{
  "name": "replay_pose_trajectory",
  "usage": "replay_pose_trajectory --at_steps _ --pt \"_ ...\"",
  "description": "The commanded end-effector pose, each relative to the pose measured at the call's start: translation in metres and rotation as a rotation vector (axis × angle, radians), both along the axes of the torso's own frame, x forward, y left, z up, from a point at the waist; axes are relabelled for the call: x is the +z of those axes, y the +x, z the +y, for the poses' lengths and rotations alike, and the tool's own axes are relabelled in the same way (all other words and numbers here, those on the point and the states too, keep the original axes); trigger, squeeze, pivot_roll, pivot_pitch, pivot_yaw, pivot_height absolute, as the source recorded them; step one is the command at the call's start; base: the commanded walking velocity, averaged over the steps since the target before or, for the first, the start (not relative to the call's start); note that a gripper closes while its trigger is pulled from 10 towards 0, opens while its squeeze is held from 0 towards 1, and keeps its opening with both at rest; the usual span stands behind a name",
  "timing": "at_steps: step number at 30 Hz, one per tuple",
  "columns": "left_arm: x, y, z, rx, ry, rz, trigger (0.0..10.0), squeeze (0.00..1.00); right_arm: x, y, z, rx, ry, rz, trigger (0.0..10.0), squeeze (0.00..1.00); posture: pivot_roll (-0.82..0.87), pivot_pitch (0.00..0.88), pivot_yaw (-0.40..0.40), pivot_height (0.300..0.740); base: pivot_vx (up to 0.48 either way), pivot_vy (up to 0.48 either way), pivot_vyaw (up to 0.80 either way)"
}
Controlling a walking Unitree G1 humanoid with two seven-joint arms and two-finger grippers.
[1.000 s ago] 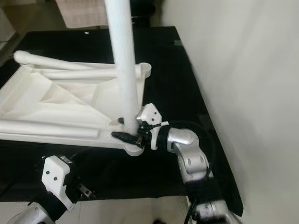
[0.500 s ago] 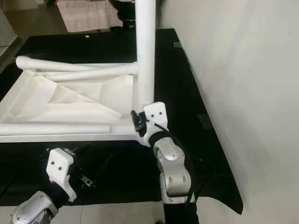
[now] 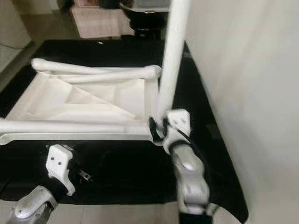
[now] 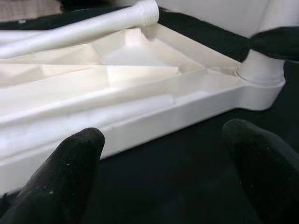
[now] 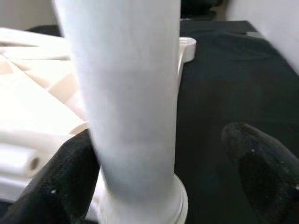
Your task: Building children table
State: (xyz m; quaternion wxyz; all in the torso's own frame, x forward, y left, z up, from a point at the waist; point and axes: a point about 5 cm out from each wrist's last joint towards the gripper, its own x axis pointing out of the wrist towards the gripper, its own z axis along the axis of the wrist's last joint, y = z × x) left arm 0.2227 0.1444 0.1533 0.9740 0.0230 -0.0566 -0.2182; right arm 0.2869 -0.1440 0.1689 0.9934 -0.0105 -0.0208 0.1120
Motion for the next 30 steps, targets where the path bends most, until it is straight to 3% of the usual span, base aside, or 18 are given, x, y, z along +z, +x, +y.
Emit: replay_pose_trajectory --at_steps 1,3,5,8,9,12,13,20,25,30 --pt "-0.004 -0.001 0.001 0.015 0.003 0.011 10.0 0.0 0.007 -0.007 0.008 0.075 0.023 -0.039 10.0 1.0 -0.03 0.097 -0.011 0.74 0.0 0.0 0.0" --pt "-0.005 0.003 0.006 0.065 0.023 0.011 10.0 0.0 0.003 -0.027 0.019 0.218 0.037 -0.041 10.0 1.0 -0.04 0.086 -0.01 0.74 0.0 0.0 0.0" --pt "-0.006 0.005 0.008 0.093 0.035 0.012 10.0 0.0 -0.001 -0.036 0.023 0.271 0.036 -0.032 10.0 1.0 -0.04 0.085 -0.011 0.74 0.0 0.0 0.0" --pt "-0.007 0.006 0.012 0.129 0.052 0.015 10.0 0.0 -0.006 -0.043 0.023 0.288 0.032 -0.022 10.0 1.0 -0.04 0.077 -0.009 0.74 0.0 0.0 0.0" --pt "-0.01 0.007 0.021 0.227 0.097 0.019 10.0 0.0 -0.013 -0.049 0.021 0.289 0.038 -0.006 10.0 0.89 -0.05 0.059 -0.005 0.74 0.0 0.0 0.0" --pt "-0.011 0.007 0.025 0.271 0.116 0.021 10.0 0.0 -0.016 -0.05 0.02 0.282 0.043 0.004 10.0 0.89 -0.05 0.059 -0.005 0.74 0.0 0.0 0.0" --pt "-0.012 0.005 0.028 0.304 0.141 0.022 10.0 0.0 -0.018 -0.051 0.02 0.299 0.027 0.005 10.0 0.0 -0.04 0.046 -0.008 0.74 0.0 0.0 0.0" --pt "-0.021 -0.006 0.032 0.437 0.203 0.065 10.0 0.0 -0.019 -0.037 0.022 0.323 -0.074 -0.032 10.0 0.0 -0.02 0.02 -0.023 0.74 0.0 0.069 0.0" --pt "-0.023 0.0 0.028 0.473 0.228 0.042 10.0 0.0 -0.017 -0.025 0.026 0.315 -0.077 -0.059 10.0 0.0 0.0 0.008 -0.045 0.74 0.0 0.48 0.0" --pt "-0.023 0.005 0.03 0.485 0.228 0.042 10.0 0.0 -0.016 -0.023 0.025 0.311 -0.07 -0.063 10.0 0.0 -0.01 0.008 -0.045 0.74 0.0 0.48 0.0"
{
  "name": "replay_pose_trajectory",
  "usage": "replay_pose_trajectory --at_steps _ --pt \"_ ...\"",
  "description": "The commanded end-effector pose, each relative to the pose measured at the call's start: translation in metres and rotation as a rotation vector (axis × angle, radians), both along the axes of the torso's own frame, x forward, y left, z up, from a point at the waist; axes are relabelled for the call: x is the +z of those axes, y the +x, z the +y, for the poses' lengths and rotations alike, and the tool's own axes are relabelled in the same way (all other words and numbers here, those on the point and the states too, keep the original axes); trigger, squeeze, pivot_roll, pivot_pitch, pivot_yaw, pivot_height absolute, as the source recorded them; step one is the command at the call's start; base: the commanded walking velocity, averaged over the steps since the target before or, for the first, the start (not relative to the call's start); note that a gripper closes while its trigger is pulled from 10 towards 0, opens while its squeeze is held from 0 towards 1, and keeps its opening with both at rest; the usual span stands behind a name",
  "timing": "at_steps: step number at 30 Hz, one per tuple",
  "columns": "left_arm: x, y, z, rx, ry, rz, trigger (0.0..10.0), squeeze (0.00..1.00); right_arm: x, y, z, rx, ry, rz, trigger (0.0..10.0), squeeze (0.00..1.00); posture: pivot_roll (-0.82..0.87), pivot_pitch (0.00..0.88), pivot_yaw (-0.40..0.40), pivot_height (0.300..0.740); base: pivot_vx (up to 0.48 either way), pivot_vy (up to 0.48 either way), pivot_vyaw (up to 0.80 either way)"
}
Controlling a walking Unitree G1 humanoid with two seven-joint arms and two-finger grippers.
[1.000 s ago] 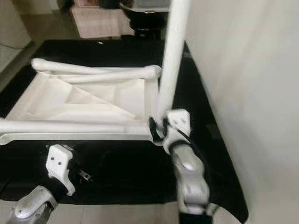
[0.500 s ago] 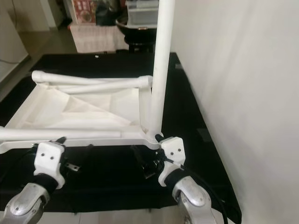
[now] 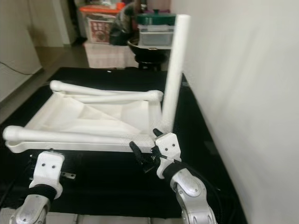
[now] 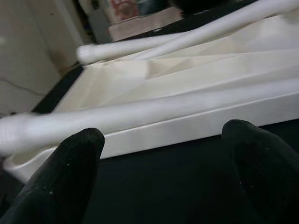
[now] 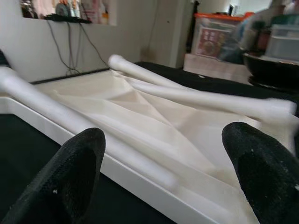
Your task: Building children table
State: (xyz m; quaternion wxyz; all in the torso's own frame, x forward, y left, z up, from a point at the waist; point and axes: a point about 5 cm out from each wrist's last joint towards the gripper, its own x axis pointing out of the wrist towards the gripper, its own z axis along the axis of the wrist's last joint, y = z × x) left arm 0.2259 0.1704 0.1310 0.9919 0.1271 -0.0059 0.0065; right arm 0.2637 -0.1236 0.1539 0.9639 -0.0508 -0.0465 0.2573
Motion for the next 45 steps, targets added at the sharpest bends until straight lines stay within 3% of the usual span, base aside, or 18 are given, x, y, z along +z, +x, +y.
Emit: replay_pose_trajectory --at_steps 1,9,14,21,30,31,32,34,35,36,37,38,45 --pt "-0.001 0.003 0.005 0.018 0.029 0.001 10.0 0.0 -0.001 0.0 0.005 0.011 0.011 -0.003 10.0 0.0 -0.01 0.007 -0.042 0.74 0.0 0.48 0.0" --pt "-0.001 0.006 0.005 0.017 0.037 0.005 10.0 0.0 -0.002 0.001 0.005 0.012 0.0 -0.035 10.0 0.0 -0.01 0.01 -0.029 0.74 0.0 0.48 0.0" --pt "0.0 0.008 0.005 0.007 0.036 0.0 10.0 0.0 -0.002 0.007 0.002 -0.055 -0.045 -0.048 10.0 0.0 -0.01 0.013 -0.027 0.74 0.0 0.48 0.0" --pt "0.009 0.012 -0.001 -0.023 0.053 -0.066 10.0 0.0 -0.01 0.033 -0.012 -0.301 -0.019 0.067 10.0 0.0 -0.01 0.01 -0.028 0.74 0.0 0.48 0.0" --pt "0.016 0.012 -0.006 -0.077 -0.008 -0.118 10.0 0.0 -0.014 0.043 -0.014 -0.374 0.035 0.136 10.0 0.0 -0.01 0.008 -0.035 0.74 0.0 0.107 0.0" --pt "0.019 0.014 -0.004 -0.072 -0.137 -0.126 10.0 0.0 -0.015 0.046 -0.014 -0.39 0.083 0.162 10.0 0.0 -0.01 0.006 -0.042 0.74 0.0 0.0 0.0" --pt "0.019 0.014 -0.004 -0.072 -0.137 -0.126 10.0 0.0 -0.015 0.046 -0.014 -0.39 0.083 0.162 10.0 0.0 -0.01 0.006 -0.042 0.74 0.0 0.0 0.0" --pt "0.019 0.017 -0.004 -0.102 -0.33 -0.127 10.0 0.0 -0.015 0.05 -0.012 -0.409 0.147 0.186 10.0 0.0 -0.01 0.006 -0.063 0.74 0.0 0.0 0.0" --pt "0.019 0.017 -0.004 -0.102 -0.33 -0.127 10.0 0.0 -0.015 0.05 -0.012 -0.409 0.147 0.186 10.0 0.0 -0.01 0.006 -0.063 0.74 0.0 0.0 0.0" --pt "0.018 0.018 0.0 -0.105 -0.424 -0.133 10.0 0.0 -0.016 0.051 -0.011 -0.414 0.163 0.196 10.0 0.0 -0.01 0.007 -0.071 0.74 0.0 0.0 0.0" --pt "0.018 0.018 0.0 -0.105 -0.424 -0.133 10.0 0.0 -0.016 0.051 -0.011 -0.414 0.163 0.196 10.0 0.0 -0.01 0.007 -0.071 0.74 0.0 0.0 0.0" --pt "0.017 0.017 0.004 -0.114 -0.514 -0.144 10.0 0.0 -0.017 0.052 -0.011 -0.419 0.178 0.206 10.0 0.0 -0.01 0.008 -0.074 0.74 0.0 0.0 0.0" --pt "0.014 0.017 0.002 -0.156 -0.569 -0.124 10.0 0.0 -0.017 0.054 -0.011 -0.407 0.178 0.21 10.0 0.0 -0.01 0.008 -0.078 0.74 0.0 0.0 0.0"
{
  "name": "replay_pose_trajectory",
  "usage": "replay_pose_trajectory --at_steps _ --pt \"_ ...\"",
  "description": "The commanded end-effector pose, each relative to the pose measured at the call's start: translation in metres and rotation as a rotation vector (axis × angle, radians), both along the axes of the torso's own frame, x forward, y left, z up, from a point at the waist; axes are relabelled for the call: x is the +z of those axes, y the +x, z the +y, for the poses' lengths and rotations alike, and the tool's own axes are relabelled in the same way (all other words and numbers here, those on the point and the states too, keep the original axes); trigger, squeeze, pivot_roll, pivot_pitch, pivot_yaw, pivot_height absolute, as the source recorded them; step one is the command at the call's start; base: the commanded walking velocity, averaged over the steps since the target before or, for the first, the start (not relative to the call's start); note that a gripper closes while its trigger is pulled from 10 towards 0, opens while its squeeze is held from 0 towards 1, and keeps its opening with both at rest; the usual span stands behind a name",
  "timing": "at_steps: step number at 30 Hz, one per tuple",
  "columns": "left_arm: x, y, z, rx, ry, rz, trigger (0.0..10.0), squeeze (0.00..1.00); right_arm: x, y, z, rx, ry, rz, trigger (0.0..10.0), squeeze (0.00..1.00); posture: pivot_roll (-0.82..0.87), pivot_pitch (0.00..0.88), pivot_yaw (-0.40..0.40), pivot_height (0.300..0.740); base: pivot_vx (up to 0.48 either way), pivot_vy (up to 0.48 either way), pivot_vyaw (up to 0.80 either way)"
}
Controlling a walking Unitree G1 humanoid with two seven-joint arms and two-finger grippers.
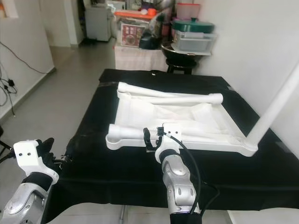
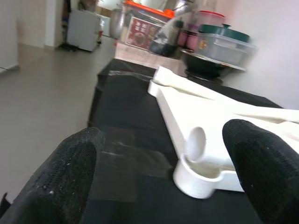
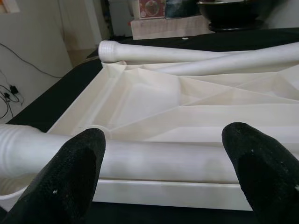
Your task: Building children table
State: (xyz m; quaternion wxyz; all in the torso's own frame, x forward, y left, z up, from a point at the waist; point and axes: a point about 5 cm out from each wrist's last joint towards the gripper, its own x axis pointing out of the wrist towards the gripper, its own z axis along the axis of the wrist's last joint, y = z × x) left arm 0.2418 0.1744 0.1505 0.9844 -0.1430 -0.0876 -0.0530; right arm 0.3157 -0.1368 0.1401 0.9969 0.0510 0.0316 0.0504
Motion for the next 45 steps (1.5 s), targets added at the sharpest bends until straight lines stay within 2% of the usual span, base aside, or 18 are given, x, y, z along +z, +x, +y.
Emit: replay_pose_trajectory --at_steps 1,11,13,16,18,20,22,25,28,29,30,31,32,33,34,36,41,45 --pt "-0.007 0.002 -0.002 -0.031 -0.022 0.036 10.0 0.0 -0.003 0.003 0.004 0.025 -0.004 0.015 10.0 0.0 0.0 0.007 -0.077 0.74 0.0 0.0 0.0" --pt "-0.012 0.002 -0.001 -0.071 0.008 0.06 10.0 0.0 0.006 0.006 0.013 0.146 -0.08 -0.072 10.0 0.0 0.0 0.004 -0.066 0.74 0.0 0.0 0.0" --pt "-0.011 0.002 -0.003 -0.085 0.048 0.062 10.0 0.0 0.018 0.009 0.021 0.277 -0.197 -0.166 10.0 0.0 0.0 0.011 -0.061 0.74 0.0 0.0 0.0" --pt "-0.011 0.002 -0.004 -0.088 0.06 0.062 10.0 0.0 0.02 0.01 0.023 0.301 -0.222 -0.181 10.0 0.0 0.0 0.011 -0.061 0.74 0.0 0.0 0.0" --pt "-0.01 0.0 -0.008 -0.099 0.097 0.062 10.0 0.0 0.027 0.012 0.03 0.473 -0.277 -0.197 10.0 0.0 0.01 0.016 -0.062 0.74 0.0 0.0 0.0" --pt "-0.01 0.0 -0.008 -0.099 0.097 0.062 10.0 0.0 0.027 0.012 0.03 0.473 -0.277 -0.197 10.0 0.0 0.01 0.016 -0.062 0.74 0.0 0.0 0.0" --pt "-0.008 -0.001 -0.01 -0.096 0.151 0.06 10.0 0.0 0.034 0.011 0.037 0.635 -0.365 -0.199 10.0 0.0 0.01 0.026 -0.068 0.74 0.0 0.0 0.0" --pt "-0.005 -0.001 -0.01 -0.093 0.179 0.054 10.0 0.0 0.035 0.011 0.039 0.663 -0.376 -0.201 10.0 0.0 0.01 0.027 -0.069 0.74 0.0 0.0 0.0" --pt "0.002 0.002 -0.01 -0.087 0.223 0.032 10.0 0.0 0.032 0.008 0.04 0.637 -0.357 -0.183 10.0 0.0 0.01 0.035 -0.068 0.74 0.0 0.0 0.0" --pt "0.01 0.006 -0.012 -0.085 0.252 0.007 10.0 0.0 0.025 0.004 0.039 0.574 -0.322 -0.159 10.0 0.0 0.0 0.041 -0.064 0.74 0.0 0.0 0.0" --pt "0.01 0.006 -0.012 -0.085 0.252 0.007 10.0 0.0 0.025 0.004 0.039 0.574 -0.322 -0.159 10.0 0.0 0.0 0.041 -0.064 0.74 0.0 0.0 0.0" --pt "0.019 0.01 -0.013 -0.092 0.265 -0.018 10.0 0.0 0.016 0.0 0.035 0.484 -0.294 -0.134 10.0 0.0 0.0 0.044 -0.061 0.74 0.0 0.0 0.0" --pt "0.019 0.01 -0.013 -0.092 0.265 -0.018 10.0 0.0 0.016 0.0 0.035 0.484 -0.294 -0.134 10.0 0.0 0.0 0.044 -0.061 0.74 0.0 0.0 0.0" --pt "0.025 0.014 -0.015 -0.104 0.261 -0.036 10.0 0.0 0.01 -0.005 0.03 0.401 -0.247 -0.106 10.0 0.0 -0.01 0.044 -0.054 0.74 0.0 0.0 0.0" --pt "0.025 0.014 -0.015 -0.104 0.261 -0.036 10.0 0.0 0.01 -0.005 0.03 0.401 -0.247 -0.106 10.0 0.0 -0.01 0.044 -0.054 0.74 0.0 0.0 0.0" --pt "0.028 0.019 -0.013 -0.113 0.246 -0.036 10.0 0.0 0.008 -0.015 0.023 0.339 -0.145 -0.109 10.0 0.0 -0.03 0.055 -0.033 0.74 0.0 0.0 -0.8" --pt "0.02 0.021 -0.008 -0.085 0.228 0.001 10.0 0.0 0.01 -0.023 0.025 0.366 -0.115 -0.142 10.0 0.0 -0.04 0.055 -0.023 0.74 0.0 0.0 -0.8" --pt "0.016 0.021 -0.006 -0.065 0.229 0.022 10.0 0.0 0.01 -0.021 0.025 0.361 -0.111 -0.152 10.0 0.0 -0.03 0.051 -0.02 0.74 0.0 0.0 -0.8"
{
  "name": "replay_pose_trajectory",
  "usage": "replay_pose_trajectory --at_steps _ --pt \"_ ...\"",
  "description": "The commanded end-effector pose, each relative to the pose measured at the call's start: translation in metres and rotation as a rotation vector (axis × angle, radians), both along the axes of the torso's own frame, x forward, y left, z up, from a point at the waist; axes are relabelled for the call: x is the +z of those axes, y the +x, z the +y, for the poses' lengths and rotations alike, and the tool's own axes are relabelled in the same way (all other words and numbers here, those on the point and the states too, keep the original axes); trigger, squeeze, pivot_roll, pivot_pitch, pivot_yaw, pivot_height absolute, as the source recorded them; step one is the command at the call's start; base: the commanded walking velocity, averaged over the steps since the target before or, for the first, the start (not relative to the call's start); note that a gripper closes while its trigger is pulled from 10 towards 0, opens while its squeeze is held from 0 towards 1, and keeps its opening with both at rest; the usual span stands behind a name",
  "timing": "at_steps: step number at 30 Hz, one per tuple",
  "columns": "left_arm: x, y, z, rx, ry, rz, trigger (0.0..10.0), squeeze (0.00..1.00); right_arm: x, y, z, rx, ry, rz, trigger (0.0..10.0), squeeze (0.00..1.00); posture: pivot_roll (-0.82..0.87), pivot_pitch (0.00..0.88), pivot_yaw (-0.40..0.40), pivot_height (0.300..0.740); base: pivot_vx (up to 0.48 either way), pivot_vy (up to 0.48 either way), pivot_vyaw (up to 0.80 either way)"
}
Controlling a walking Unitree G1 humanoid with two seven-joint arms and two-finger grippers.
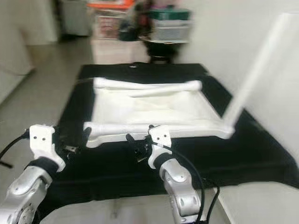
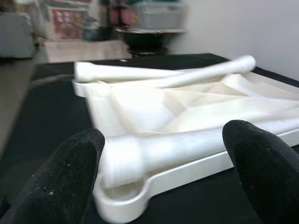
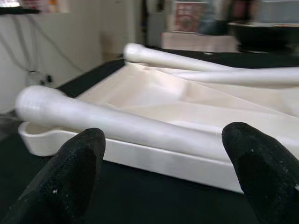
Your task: Building children table
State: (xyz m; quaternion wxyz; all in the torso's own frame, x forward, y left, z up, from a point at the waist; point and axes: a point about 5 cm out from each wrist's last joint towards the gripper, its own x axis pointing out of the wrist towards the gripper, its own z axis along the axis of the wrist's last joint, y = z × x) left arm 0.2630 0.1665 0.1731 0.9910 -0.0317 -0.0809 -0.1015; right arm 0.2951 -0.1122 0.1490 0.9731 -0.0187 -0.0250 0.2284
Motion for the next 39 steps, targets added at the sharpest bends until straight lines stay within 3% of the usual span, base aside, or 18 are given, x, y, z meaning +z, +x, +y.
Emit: replay_pose_trajectory --at_steps 1,9,24,28,35,39 --pt "-0.007 0.0 0.003 0.019 -0.006 0.038 10.0 0.0 0.001 0.001 -0.001 -0.007 0.015 -0.011 10.0 0.0 -0.03 0.049 -0.019 0.74 0.0 0.0 -0.8" --pt "0.007 -0.001 -0.004 -0.026 -0.021 0.009 10.0 0.0 0.002 0.007 0.003 -0.051 0.006 -0.005 10.0 0.0 -0.02 0.037 -0.027 0.74 0.0 0.0 -0.8" --pt "0.001 -0.001 -0.02 -0.065 0.011 0.041 10.0 0.0 -0.002 0.011 0.002 -0.068 0.026 0.012 10.0 0.0 -0.02 0.021 -0.027 0.74 0.0 0.0 -0.8" --pt "-0.002 -0.001 -0.026 -0.087 0.035 0.061 10.0 0.0 -0.003 0.012 0.002 -0.066 0.035 0.016 10.0 0.0 -0.02 0.015 -0.027 0.74 0.0 0.48 -0.8" --pt "-0.001 -0.002 -0.029 -0.079 0.032 0.048 10.0 0.0 -0.003 0.013 0.003 -0.06 0.04 0.018 10.0 0.0 -0.02 0.015 -0.027 0.74 0.0 0.042 0.0" --pt "0.0 -0.002 -0.03 -0.076 0.035 0.047 10.0 0.0 -0.004 0.013 0.003 -0.054 0.043 0.028 10.0 0.0 -0.02 0.017 -0.026 0.74 0.0 0.0 -0.8"
